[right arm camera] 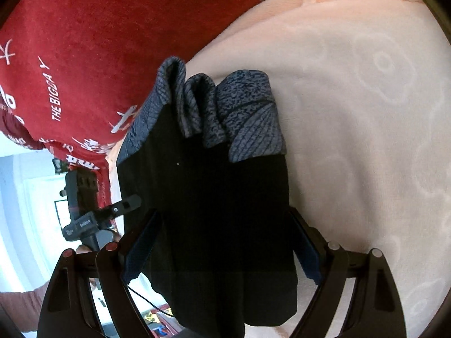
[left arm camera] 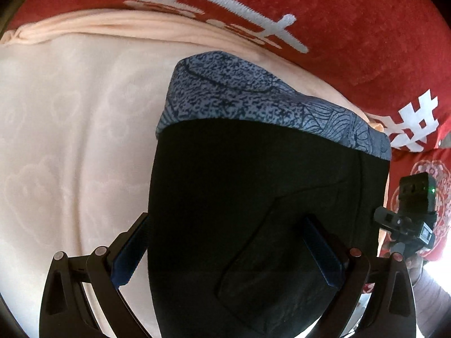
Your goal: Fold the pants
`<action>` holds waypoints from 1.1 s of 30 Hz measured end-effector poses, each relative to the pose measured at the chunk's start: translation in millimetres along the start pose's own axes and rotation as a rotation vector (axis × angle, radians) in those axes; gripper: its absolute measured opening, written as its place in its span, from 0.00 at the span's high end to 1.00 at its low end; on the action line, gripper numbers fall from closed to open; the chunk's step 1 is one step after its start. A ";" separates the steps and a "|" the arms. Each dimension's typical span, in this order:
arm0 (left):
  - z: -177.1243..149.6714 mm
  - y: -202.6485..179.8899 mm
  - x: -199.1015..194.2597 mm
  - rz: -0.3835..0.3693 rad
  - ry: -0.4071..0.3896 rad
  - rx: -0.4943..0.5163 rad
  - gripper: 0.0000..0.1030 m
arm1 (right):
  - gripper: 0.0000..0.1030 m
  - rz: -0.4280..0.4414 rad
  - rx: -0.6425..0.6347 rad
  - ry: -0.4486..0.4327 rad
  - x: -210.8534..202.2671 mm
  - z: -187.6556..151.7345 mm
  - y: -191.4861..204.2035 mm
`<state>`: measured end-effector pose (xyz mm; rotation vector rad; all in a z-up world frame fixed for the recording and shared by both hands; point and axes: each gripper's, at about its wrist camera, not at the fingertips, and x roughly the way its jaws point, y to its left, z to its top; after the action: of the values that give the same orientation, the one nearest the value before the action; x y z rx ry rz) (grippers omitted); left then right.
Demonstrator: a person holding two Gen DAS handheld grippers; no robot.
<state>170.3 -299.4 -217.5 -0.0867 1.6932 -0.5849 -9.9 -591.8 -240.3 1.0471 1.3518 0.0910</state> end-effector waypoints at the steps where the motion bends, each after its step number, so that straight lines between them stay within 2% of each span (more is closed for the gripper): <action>1: -0.7 -2.2 -1.3 0.014 -0.009 0.001 0.00 | 0.17 -0.018 0.002 0.000 -0.1 -0.4 0.6; 3: -6.7 -11.2 -7.6 0.052 -0.043 0.041 0.07 | 0.31 -0.053 -0.005 0.007 -2.6 -1.5 2.8; 4: -9.7 -18.4 -12.4 0.058 -0.061 0.066 0.15 | 0.35 -0.057 -0.005 0.007 -3.3 -2.0 5.1; 6: -13.8 -26.4 -19.0 0.066 -0.080 0.084 0.25 | 0.46 -0.055 0.004 -0.010 -8.9 -5.7 8.8; 8: -17.3 -31.0 -28.1 0.066 -0.093 0.085 0.36 | 0.53 -0.044 0.014 -0.027 -13.7 -8.8 13.4; 9: -19.5 -33.6 -32.7 0.071 -0.099 0.086 0.38 | 0.58 -0.030 0.028 -0.040 -18.1 -10.8 16.0; 11: -24.8 -38.4 -40.8 0.077 -0.107 0.093 0.42 | 0.60 0.009 0.054 -0.043 -25.8 -14.5 17.5; 14: -37.1 -44.6 -54.6 0.088 -0.115 0.109 0.42 | 0.61 0.016 0.042 -0.024 -30.8 -25.9 28.9; 17: -48.9 -47.0 -64.8 0.098 -0.107 0.104 0.42 | 0.61 0.039 0.053 -0.001 -33.8 -43.8 36.1; 24: -100.3 -33.0 -90.9 0.147 -0.101 0.087 0.42 | 0.61 0.081 0.080 0.035 -32.7 -100.4 47.4; 27: -116.0 -11.5 -90.7 0.194 -0.095 0.065 0.42 | 0.61 0.032 0.057 0.040 -16.5 -114.9 49.3; 29: -123.5 8.6 -79.8 0.282 -0.097 0.061 0.40 | 0.56 -0.075 0.036 0.050 3.3 -120.6 45.6; 30: -127.0 20.5 -74.5 0.299 -0.100 0.063 0.32 | 0.49 -0.110 0.024 0.041 8.0 -121.4 45.3; 31: -127.1 24.9 -69.9 0.302 -0.118 0.051 0.12 | 0.46 -0.146 0.009 0.012 10.5 -122.1 43.7; 32: -126.8 30.6 -66.5 0.322 -0.143 0.031 0.00 | 0.38 -0.167 0.012 -0.002 12.5 -121.7 41.4; 33: -126.3 35.0 -63.9 0.320 -0.147 0.022 0.00 | 0.28 -0.183 0.019 -0.007 14.3 -121.4 40.6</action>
<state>74.8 -203.6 -163.3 0.1521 1.5175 -0.3483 -85.0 -492.3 -207.7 0.9336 1.4381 -0.0620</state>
